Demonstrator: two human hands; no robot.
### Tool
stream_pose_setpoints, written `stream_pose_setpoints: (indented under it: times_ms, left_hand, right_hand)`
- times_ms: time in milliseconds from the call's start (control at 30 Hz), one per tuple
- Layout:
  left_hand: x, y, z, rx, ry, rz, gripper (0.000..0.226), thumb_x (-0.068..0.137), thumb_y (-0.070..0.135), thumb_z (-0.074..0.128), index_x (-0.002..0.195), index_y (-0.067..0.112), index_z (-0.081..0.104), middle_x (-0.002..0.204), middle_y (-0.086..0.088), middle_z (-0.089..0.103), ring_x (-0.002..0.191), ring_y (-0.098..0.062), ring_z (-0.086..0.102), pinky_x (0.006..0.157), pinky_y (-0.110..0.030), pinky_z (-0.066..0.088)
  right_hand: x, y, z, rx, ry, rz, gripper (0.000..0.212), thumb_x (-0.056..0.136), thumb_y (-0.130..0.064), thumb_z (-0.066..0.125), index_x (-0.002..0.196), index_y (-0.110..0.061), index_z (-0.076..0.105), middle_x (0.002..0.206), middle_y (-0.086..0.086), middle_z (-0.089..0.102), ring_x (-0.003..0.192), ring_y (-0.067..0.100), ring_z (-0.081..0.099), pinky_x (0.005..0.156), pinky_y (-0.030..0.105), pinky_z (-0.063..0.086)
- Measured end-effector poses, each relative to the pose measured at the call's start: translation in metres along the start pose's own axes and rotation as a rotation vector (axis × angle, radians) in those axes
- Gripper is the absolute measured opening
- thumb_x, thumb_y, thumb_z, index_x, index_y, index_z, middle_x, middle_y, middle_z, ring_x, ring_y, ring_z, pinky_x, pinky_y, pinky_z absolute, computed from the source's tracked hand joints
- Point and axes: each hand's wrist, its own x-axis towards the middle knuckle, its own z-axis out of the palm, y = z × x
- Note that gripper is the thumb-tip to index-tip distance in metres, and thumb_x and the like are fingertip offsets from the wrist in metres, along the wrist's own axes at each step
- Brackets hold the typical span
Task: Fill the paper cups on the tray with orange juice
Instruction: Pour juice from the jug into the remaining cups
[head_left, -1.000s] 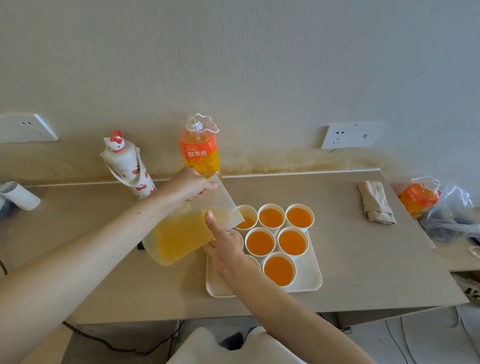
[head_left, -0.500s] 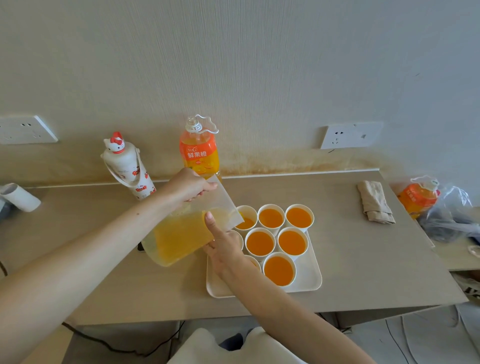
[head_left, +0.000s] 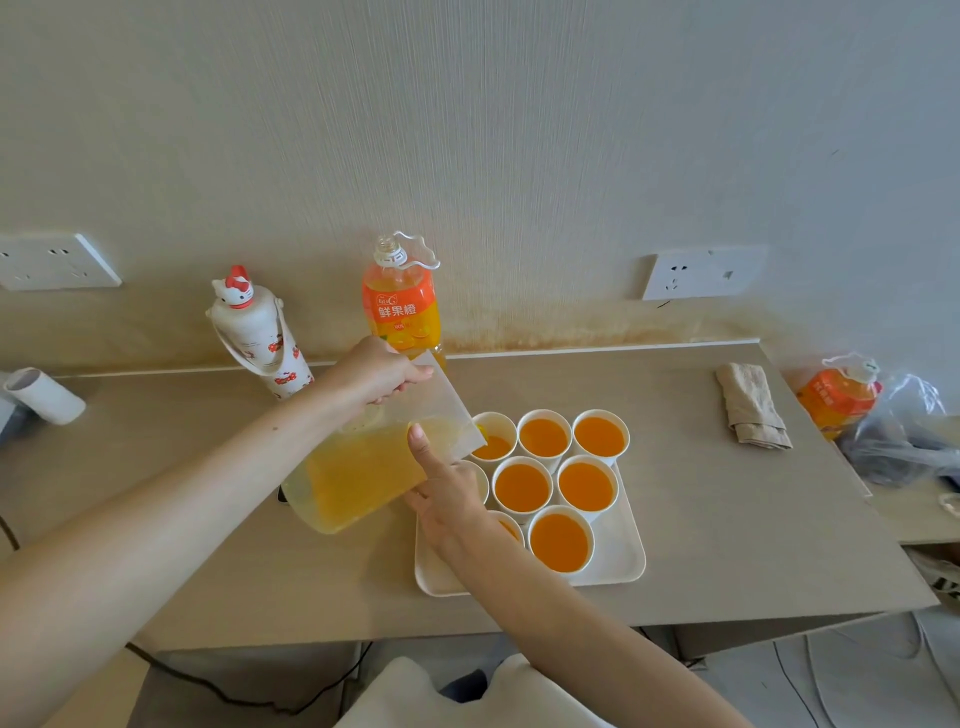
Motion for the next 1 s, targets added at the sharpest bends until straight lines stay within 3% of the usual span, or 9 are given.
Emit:
stream_pose_setpoints:
  times_ms: [267, 400, 567, 1000]
  left_hand:
    - [0.0015, 0.0013, 0.0008, 0.023, 0.002, 0.002, 0.038, 0.088, 0.032, 0.068, 0.063, 0.013, 0.048, 0.055, 0.001, 0.043, 0.048, -0.013, 0.038, 0.050, -0.024, 0.032]
    - [0.0018, 0.0021, 0.0016, 0.029, 0.000, 0.003, 0.039, 0.087, 0.032, 0.068, 0.061, 0.013, 0.047, 0.054, 0.001, 0.043, 0.048, -0.013, 0.038, 0.050, -0.024, 0.031]
    - [0.0031, 0.0031, 0.0011, 0.036, 0.000, 0.003, 0.038, 0.087, 0.033, 0.068, 0.062, 0.013, 0.048, 0.055, 0.000, 0.044, 0.050, -0.013, 0.039, 0.051, -0.025, 0.032]
    - [0.0025, 0.0029, 0.0022, 0.033, -0.004, 0.006, 0.037, 0.087, 0.032, 0.068, 0.063, 0.013, 0.048, 0.055, 0.000, 0.043, 0.049, -0.013, 0.038, 0.051, -0.025, 0.031]
  right_hand:
    - [0.0046, 0.0033, -0.0013, -0.025, 0.016, -0.004, 0.055, 0.081, -0.028, 0.076, 0.126, -0.002, 0.057, 0.117, 0.016, 0.069, 0.103, 0.028, 0.069, 0.090, 0.042, 0.055]
    - [0.0047, 0.0023, -0.0022, -0.006, 0.015, -0.007, 0.053, 0.082, -0.027, 0.075, 0.125, -0.001, 0.057, 0.113, 0.015, 0.071, 0.095, 0.023, 0.070, 0.078, 0.033, 0.060]
    - [0.0029, -0.0005, -0.0018, -0.025, 0.011, 0.011, 0.042, 0.086, -0.026, 0.072, 0.119, -0.004, 0.058, 0.098, 0.007, 0.071, 0.082, 0.016, 0.069, 0.074, 0.030, 0.057]
    - [0.0027, -0.0010, -0.0010, -0.007, 0.029, 0.010, 0.048, 0.086, -0.024, 0.072, 0.125, -0.001, 0.057, 0.115, 0.014, 0.069, 0.085, 0.017, 0.069, 0.075, 0.030, 0.057]
